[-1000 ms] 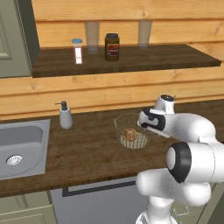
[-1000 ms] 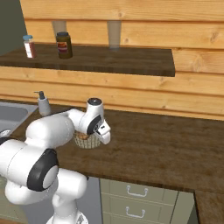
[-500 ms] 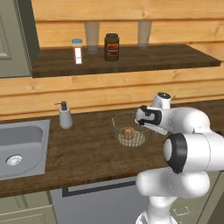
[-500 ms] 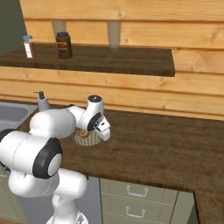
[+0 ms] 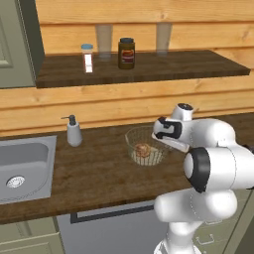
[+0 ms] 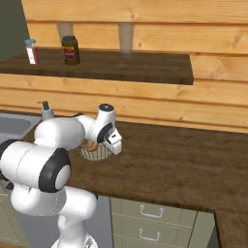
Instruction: Open the cabinet, pick up the bread from the cabinet and place it in the basket. Then move the basket to the dining counter.
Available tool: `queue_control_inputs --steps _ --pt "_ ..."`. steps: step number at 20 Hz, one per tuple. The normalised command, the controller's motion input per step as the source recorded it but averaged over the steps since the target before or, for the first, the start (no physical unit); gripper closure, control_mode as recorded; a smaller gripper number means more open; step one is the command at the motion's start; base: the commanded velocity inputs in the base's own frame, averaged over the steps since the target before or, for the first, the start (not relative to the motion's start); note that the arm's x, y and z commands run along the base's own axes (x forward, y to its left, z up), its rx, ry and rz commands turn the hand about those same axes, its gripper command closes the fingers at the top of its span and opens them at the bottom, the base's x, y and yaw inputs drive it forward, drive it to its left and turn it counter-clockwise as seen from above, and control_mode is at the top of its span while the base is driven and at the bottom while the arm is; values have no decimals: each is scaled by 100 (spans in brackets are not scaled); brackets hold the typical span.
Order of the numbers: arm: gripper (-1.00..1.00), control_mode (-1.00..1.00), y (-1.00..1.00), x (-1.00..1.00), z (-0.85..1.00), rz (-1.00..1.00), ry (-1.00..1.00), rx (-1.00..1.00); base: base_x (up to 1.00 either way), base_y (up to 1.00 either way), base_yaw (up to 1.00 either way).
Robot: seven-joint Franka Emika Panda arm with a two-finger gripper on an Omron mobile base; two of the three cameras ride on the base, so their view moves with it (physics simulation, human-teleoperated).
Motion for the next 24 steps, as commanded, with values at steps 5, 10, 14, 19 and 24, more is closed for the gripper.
queue_control_inputs --steps 5,10,14,19,24 --pt "100 -100 -2 -45 14 -7 -6 9 0 0 0" --pt "100 -100 -7 -52 37 -14 -5 5 0 0 0" --pt "100 -100 -30 -30 34 -22 0 -1 0 0 0" --pt "100 -100 -43 -10 28 -24 11 -5 0 0 0" --pt "100 -100 -21 -61 45 -14 3 0 0 0 0"
